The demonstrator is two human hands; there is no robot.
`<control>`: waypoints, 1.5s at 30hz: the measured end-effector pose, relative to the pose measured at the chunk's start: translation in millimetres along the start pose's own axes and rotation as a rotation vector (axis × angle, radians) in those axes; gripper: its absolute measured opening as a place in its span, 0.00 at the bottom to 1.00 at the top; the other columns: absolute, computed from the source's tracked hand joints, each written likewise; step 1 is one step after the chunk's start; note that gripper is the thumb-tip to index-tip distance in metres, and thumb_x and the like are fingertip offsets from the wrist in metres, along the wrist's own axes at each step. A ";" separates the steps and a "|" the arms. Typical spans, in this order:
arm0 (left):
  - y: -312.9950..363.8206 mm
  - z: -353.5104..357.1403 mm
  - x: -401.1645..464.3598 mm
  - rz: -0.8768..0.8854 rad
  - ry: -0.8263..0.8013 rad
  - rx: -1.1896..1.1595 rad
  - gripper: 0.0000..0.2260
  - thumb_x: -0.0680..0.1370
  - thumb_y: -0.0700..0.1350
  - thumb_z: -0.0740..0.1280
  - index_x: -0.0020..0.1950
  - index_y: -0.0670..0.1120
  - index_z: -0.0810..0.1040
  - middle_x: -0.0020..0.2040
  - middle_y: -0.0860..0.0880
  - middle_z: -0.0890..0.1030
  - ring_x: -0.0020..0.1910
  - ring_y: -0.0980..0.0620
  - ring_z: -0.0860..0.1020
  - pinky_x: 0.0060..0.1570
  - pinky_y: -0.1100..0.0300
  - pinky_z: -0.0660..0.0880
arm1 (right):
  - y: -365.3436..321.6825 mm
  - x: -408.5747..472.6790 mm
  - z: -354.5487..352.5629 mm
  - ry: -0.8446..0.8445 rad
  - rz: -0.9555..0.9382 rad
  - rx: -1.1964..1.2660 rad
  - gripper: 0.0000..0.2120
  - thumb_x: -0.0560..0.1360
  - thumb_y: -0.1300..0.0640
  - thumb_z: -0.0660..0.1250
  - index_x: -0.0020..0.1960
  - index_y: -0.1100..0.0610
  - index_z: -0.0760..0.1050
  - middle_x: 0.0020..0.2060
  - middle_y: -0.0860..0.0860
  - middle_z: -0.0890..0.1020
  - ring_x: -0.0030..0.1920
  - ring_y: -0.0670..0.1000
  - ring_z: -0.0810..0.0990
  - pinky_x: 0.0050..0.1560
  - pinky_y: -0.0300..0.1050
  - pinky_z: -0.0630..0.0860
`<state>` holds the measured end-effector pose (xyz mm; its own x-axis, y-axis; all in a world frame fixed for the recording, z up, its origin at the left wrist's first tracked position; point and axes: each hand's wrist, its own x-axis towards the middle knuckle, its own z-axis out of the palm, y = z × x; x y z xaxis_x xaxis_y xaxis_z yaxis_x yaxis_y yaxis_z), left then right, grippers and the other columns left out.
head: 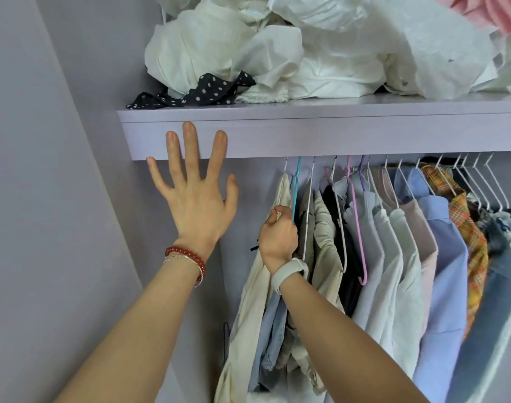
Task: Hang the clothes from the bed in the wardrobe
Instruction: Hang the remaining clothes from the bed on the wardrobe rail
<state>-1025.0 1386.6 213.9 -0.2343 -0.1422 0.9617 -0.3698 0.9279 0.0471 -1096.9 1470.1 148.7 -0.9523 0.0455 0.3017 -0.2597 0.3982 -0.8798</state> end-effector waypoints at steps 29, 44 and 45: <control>244.7 -106.9 -274.0 0.197 -1.128 -0.706 0.16 0.75 0.41 0.63 0.62 0.39 0.76 0.65 0.38 0.72 0.61 0.39 0.74 0.59 0.47 0.69 | 272.3 -197.6 -373.4 -0.011 0.077 -0.696 0.18 0.75 0.63 0.61 0.65 0.61 0.71 0.64 0.57 0.73 0.68 0.58 0.67 0.66 0.50 0.62; 628.1 -371.0 -440.4 1.109 -1.360 -1.374 0.17 0.79 0.44 0.58 0.68 0.46 0.69 0.68 0.49 0.69 0.67 0.51 0.67 0.64 0.60 0.61 | 393.5 -464.2 -728.8 0.543 0.931 -0.707 0.17 0.77 0.62 0.57 0.65 0.60 0.71 0.63 0.56 0.74 0.65 0.57 0.68 0.64 0.47 0.65; 648.1 -382.5 -445.0 1.141 -1.367 -1.390 0.17 0.79 0.43 0.59 0.68 0.45 0.70 0.68 0.48 0.70 0.66 0.50 0.68 0.64 0.60 0.61 | 397.2 -476.1 -741.7 0.586 0.969 -0.684 0.17 0.78 0.62 0.56 0.65 0.60 0.71 0.63 0.57 0.74 0.65 0.57 0.69 0.64 0.47 0.65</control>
<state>-816.5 2183.1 -80.2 -0.3286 0.9435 0.0426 0.8389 0.2708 0.4722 -627.9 2286.1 -72.0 -0.4509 0.8894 -0.0750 0.7795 0.3515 -0.5186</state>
